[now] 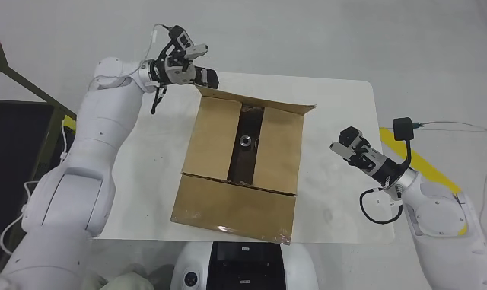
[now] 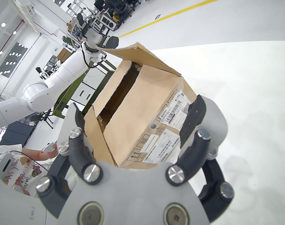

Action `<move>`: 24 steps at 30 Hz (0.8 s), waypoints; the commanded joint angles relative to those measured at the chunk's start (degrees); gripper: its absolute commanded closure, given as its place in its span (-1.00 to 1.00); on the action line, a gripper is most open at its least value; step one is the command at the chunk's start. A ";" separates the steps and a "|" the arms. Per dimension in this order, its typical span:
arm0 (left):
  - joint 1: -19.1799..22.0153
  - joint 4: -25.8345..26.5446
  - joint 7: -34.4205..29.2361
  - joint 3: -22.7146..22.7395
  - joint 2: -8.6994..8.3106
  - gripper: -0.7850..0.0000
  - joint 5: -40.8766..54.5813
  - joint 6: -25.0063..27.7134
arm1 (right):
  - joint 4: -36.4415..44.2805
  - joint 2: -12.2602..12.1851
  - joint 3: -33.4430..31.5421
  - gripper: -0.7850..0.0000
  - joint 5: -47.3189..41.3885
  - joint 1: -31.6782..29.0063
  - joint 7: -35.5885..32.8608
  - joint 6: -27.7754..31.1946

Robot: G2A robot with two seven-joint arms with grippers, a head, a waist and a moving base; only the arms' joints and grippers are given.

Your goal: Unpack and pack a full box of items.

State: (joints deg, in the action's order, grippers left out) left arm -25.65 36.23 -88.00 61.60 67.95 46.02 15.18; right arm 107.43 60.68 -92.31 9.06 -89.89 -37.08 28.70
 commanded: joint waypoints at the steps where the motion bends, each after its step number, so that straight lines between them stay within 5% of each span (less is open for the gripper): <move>1: -1.01 1.52 0.00 0.16 -0.59 -1.00 0.51 -0.33 | 0.00 0.00 0.00 -1.00 0.00 0.00 0.00 0.00; 13: -7.02 12.25 0.00 -1.64 -4.87 -1.00 -0.18 -1.49 | 0.00 0.00 0.00 -1.00 0.00 0.00 0.00 0.00; 24: -8.67 16.34 0.00 -5.03 -8.46 -1.00 -1.38 -1.60 | 0.00 0.00 0.00 -1.00 0.00 0.00 0.00 0.00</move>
State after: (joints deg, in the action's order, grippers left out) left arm -34.28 52.36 -88.00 56.94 59.79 44.77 13.66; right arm 107.43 60.68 -92.31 9.06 -89.89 -37.08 28.70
